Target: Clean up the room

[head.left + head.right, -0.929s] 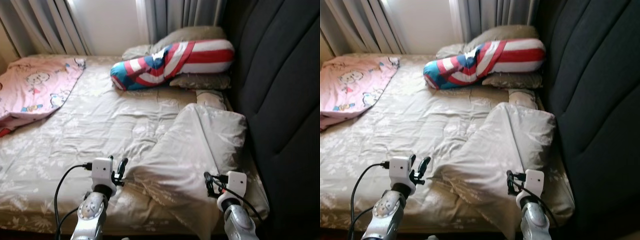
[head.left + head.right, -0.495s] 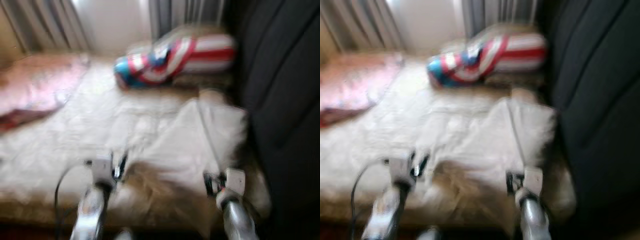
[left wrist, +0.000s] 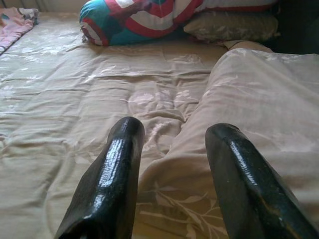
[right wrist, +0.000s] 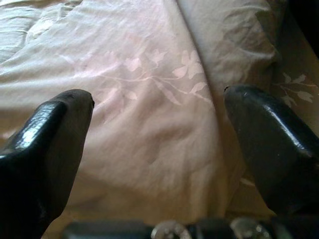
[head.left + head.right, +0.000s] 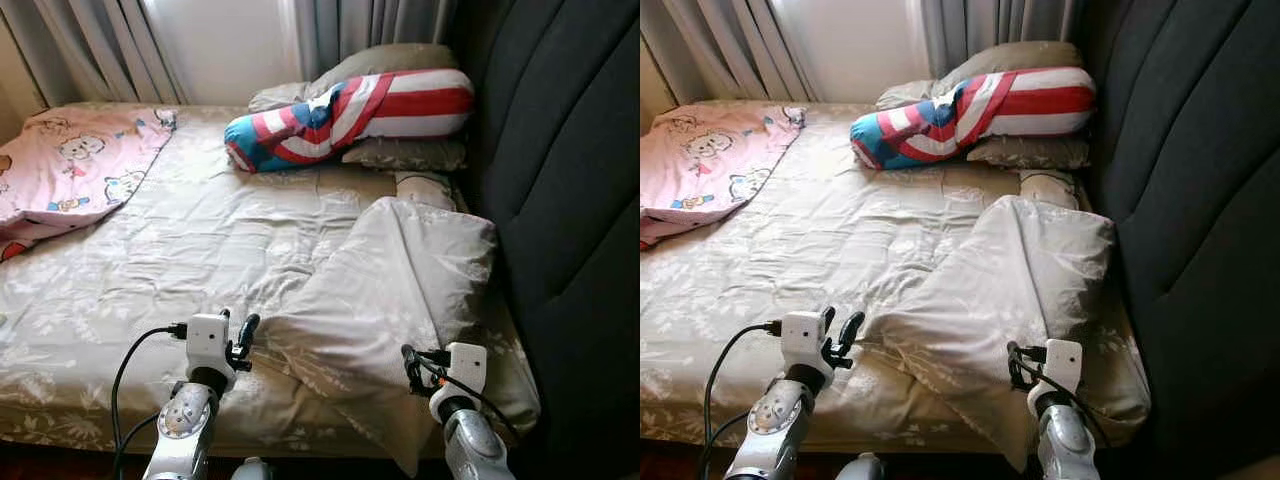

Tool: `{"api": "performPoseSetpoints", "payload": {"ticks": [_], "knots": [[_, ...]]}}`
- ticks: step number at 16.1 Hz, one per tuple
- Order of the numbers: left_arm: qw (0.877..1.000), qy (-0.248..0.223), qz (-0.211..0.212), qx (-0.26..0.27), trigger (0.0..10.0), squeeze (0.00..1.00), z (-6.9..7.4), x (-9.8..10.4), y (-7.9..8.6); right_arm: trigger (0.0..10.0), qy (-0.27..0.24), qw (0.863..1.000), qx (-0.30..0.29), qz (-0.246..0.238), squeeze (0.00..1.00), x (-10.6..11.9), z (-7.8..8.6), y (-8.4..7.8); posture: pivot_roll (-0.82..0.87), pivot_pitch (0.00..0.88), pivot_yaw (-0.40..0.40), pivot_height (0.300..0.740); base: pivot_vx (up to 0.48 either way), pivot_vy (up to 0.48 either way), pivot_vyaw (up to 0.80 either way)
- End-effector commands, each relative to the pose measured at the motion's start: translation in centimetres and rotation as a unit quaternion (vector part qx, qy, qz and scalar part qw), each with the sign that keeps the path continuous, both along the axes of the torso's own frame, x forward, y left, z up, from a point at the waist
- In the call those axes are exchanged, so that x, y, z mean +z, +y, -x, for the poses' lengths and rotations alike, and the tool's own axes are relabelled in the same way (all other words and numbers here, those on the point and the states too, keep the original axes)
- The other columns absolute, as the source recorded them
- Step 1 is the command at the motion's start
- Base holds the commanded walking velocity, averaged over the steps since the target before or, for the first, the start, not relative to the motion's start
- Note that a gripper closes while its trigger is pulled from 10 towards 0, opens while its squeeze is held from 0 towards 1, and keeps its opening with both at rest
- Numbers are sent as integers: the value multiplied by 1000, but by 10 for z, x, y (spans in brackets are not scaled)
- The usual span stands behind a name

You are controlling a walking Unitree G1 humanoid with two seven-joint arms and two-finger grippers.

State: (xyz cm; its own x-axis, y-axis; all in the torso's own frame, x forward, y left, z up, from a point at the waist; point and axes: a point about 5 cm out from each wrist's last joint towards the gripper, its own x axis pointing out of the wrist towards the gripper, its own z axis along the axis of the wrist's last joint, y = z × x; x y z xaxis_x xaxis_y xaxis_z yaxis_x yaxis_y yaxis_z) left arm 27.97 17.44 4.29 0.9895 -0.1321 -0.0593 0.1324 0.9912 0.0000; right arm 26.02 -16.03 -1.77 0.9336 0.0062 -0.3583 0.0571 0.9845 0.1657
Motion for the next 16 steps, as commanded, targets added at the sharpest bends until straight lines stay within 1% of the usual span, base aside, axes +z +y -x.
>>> {"api": "performPoseSetpoints", "payload": {"ticks": [1, 4, 7, 10, 13, 15, 16], "knots": [[1000, -5, 2, 0, 10000, 0, -1, 4, 2, 10000, 1, 1000, 0, 1, 0, 2, -3, 2, -9, 0, -6, 666, 315, 0, 0], [1000, -4, 1, -1, 10000, 0, -1, 4, 2, 10000, 14, 1000, -3, 9, 0, 0, -4, 1, -3, 0, -7, 666, 324, 0, 0], [1000, -3, 3, 1, 10000, 0, -2, 5, 3, 10000, 12, 1000, -5, 11, 0, 1, -5, 1, -4, 0, -6, 666, 347, 0, 0], [1000, -3, 6, 2, 10000, 0, -2, 5, 3, 10000, 21, 999, -17, 20, 0, -1, -4, -3, -5, 10, -4, 666, 347, 0, 0], [1000, -6, 6, 3, 10000, 0, -2, 6, 3, 10000, 44, 998, -40, 29, 0, -5, -2, -8, 1, 14, -4, 666, 0, 0, 0], [1000, -6, 6, 4, 10000, 0, -1, 6, 4, 10000, 55, 997, -59, 21, 0, -6, -3, -12, 5, 20, -3, 666, 0, 0, 0], [1000, -6, 5, 4, 10000, 0, 0, 6, 5, 10000, 66, 996, -58, 11, 812, -8, -2, -11, 8, 25, 0, 666, 0, 0, 0]]}}
